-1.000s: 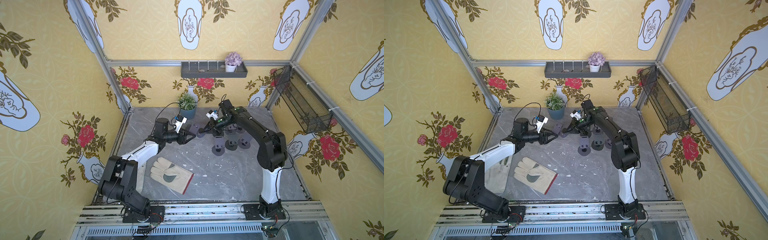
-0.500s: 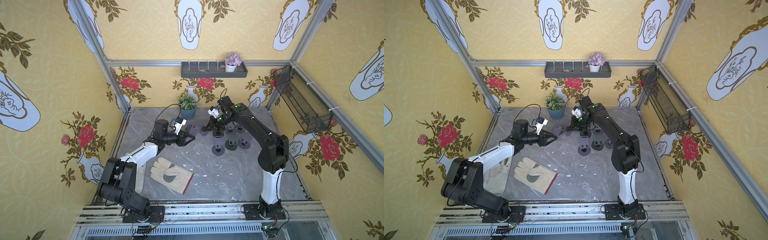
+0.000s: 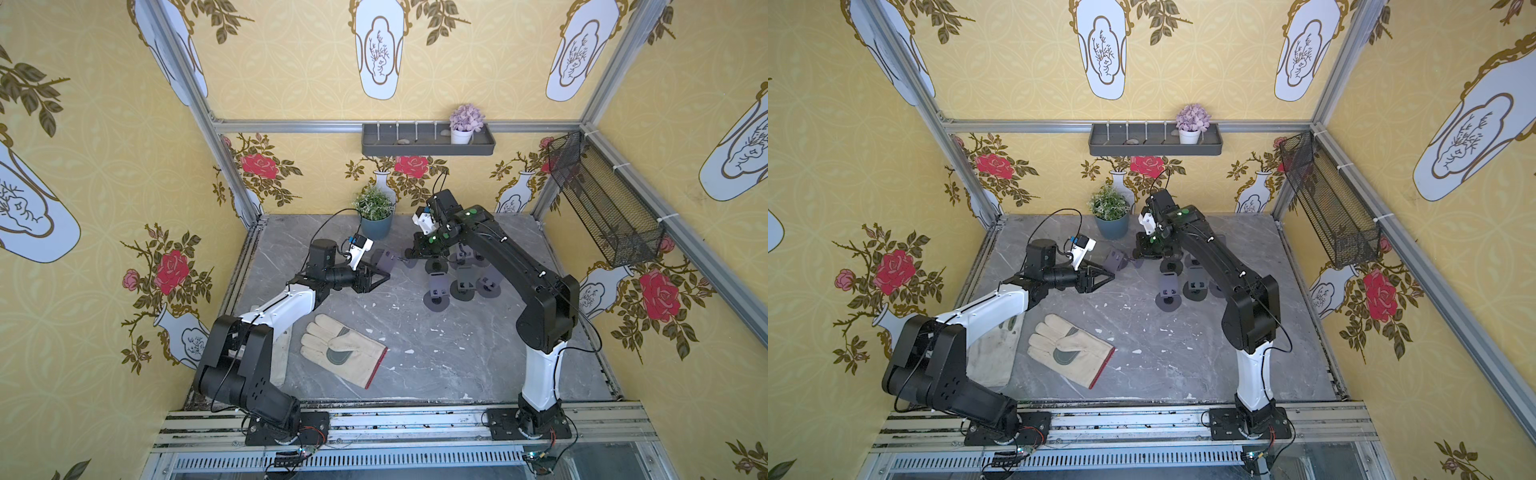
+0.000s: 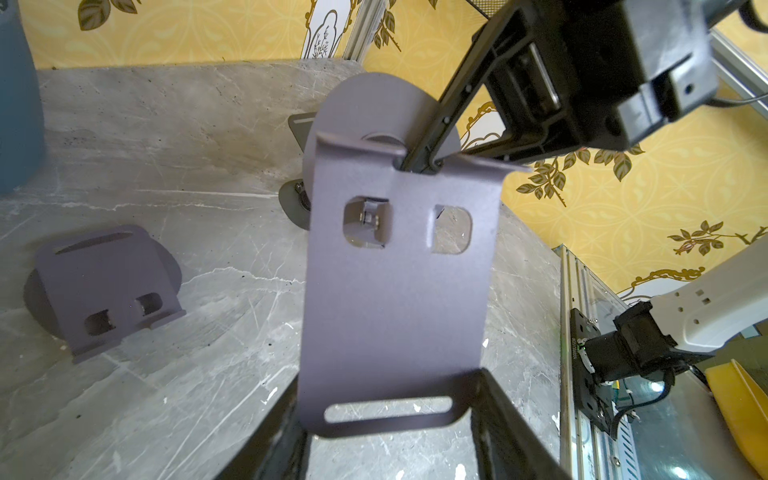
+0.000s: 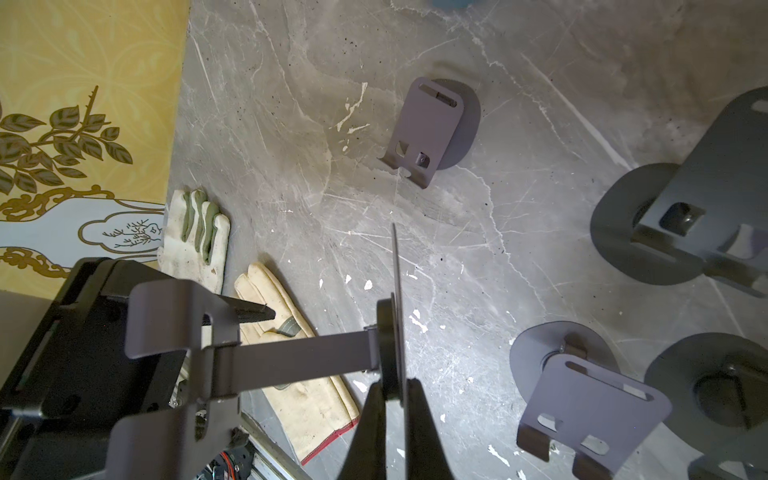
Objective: Open the phone stand
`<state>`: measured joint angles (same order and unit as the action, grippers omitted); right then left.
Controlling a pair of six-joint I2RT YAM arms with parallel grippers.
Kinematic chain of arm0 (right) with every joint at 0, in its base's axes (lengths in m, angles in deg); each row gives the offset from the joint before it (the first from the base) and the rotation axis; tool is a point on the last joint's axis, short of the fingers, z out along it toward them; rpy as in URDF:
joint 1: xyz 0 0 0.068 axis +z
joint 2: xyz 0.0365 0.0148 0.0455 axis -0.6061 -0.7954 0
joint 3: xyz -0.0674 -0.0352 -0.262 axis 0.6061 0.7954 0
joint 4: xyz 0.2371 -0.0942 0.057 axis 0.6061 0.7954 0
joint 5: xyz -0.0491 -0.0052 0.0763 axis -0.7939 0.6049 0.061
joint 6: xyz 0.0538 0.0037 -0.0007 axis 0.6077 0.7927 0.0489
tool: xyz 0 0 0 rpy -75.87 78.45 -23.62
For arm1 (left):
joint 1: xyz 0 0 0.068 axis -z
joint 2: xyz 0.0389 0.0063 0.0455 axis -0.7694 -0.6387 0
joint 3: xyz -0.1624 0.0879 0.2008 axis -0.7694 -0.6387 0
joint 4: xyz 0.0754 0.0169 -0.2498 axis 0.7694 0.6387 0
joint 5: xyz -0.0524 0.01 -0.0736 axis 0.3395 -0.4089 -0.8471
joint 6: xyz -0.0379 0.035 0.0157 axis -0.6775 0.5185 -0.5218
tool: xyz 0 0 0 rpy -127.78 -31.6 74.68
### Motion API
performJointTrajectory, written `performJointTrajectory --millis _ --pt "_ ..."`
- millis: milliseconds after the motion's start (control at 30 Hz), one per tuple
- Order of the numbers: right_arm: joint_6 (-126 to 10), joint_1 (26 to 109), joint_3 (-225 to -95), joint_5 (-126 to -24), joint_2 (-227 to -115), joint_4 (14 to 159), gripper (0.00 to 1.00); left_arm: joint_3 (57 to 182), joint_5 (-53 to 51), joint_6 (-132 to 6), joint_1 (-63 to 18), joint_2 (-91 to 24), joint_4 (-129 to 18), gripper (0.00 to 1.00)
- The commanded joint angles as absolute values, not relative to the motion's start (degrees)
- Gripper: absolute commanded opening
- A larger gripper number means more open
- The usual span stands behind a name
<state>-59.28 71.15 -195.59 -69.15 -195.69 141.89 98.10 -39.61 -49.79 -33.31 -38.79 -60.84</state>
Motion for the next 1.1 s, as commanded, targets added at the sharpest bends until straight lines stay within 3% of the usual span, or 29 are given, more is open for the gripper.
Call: performJointTrajectory --millis 0,300,567,600,700,767,1067 --pt "-58.4 71.0 -195.6 -89.1 -194.4 140.2 0.00 97.7 -38.8 -48.4 -33.7 -39.0 -56.5 0.45" --pt "-59.5 72.2 -195.5 -93.7 -193.3 140.0 0.00 97.6 -38.8 -48.4 -33.7 -38.7 -56.1 0.44" --pt "-60.1 73.5 -193.9 -85.5 -192.8 136.9 0.00 98.4 -38.7 -49.4 -33.4 -38.8 -56.4 0.47" --pt "-59.7 73.5 -193.6 -85.0 -192.9 136.7 0.00 98.6 -38.7 -50.2 -33.4 -38.7 -57.0 0.52" --pt "-58.4 73.3 -192.5 -84.2 -192.4 135.7 0.00 98.7 -37.5 -56.2 -33.3 -39.1 -61.3 0.86" --pt "-56.8 72.8 -191.3 -83.4 -191.7 134.4 0.00 97.9 -36.5 -64.1 -33.4 -39.7 -67.2 0.98" --pt "-49.6 70.9 -187.5 -80.6 -189.2 128.5 0.00 87.3 -30.7 -108.5 -32.7 -44.3 -108.7 0.99"
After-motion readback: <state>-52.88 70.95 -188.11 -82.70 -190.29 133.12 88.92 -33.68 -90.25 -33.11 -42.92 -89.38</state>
